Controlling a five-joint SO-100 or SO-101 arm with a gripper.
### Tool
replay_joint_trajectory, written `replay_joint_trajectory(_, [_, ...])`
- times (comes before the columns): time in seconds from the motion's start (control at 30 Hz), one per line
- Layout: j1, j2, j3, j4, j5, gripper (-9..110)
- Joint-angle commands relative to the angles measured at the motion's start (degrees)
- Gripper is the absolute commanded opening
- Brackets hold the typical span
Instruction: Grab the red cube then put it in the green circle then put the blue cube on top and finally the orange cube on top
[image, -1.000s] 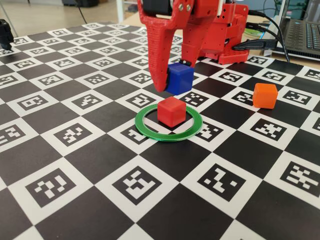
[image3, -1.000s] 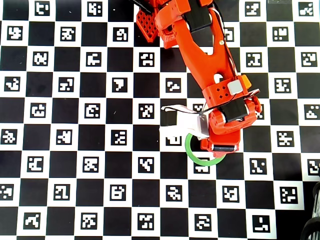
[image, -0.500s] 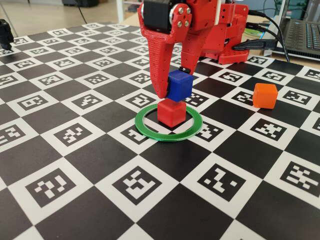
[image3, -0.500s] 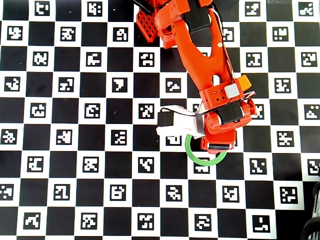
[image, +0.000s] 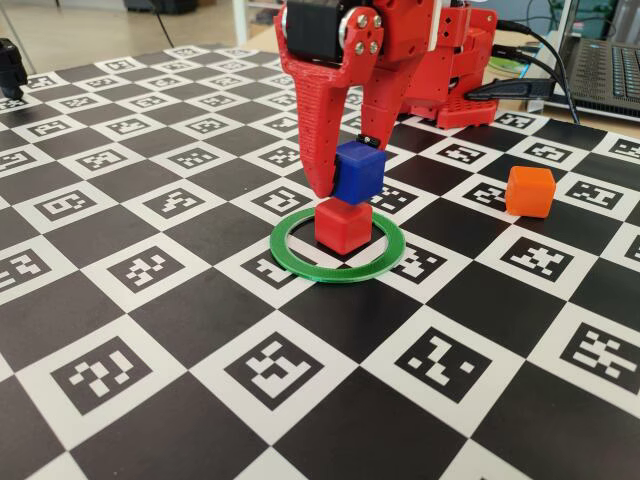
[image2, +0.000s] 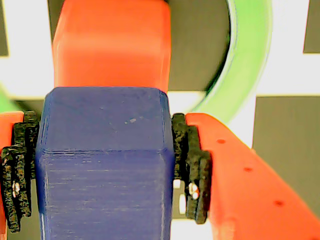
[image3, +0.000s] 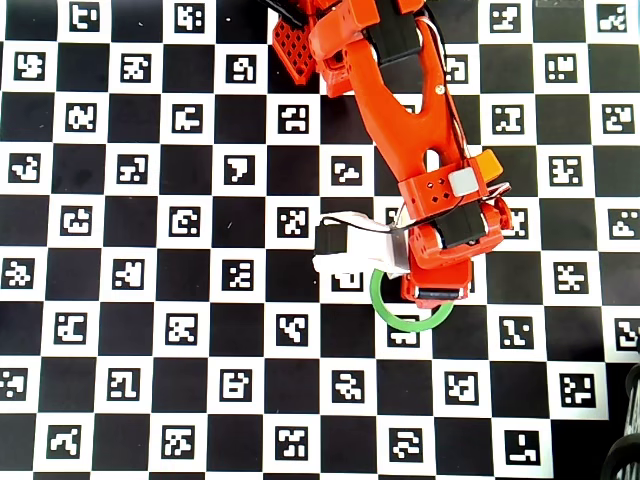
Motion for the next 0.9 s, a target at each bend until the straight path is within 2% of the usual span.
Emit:
replay_joint_trajectory(0.0, [1.0,1.4,-0.4,-0.4,-0.5,4])
replay_joint_trajectory(0.4, [1.1,1.2,0.0,-0.4,-0.4,5])
replay_joint_trajectory(0.63, [0.7,2.9,1.1,-1.3,-1.8,29])
replay_joint_trajectory(0.87, [0.7,8.2,0.6,2.1,-0.5,38])
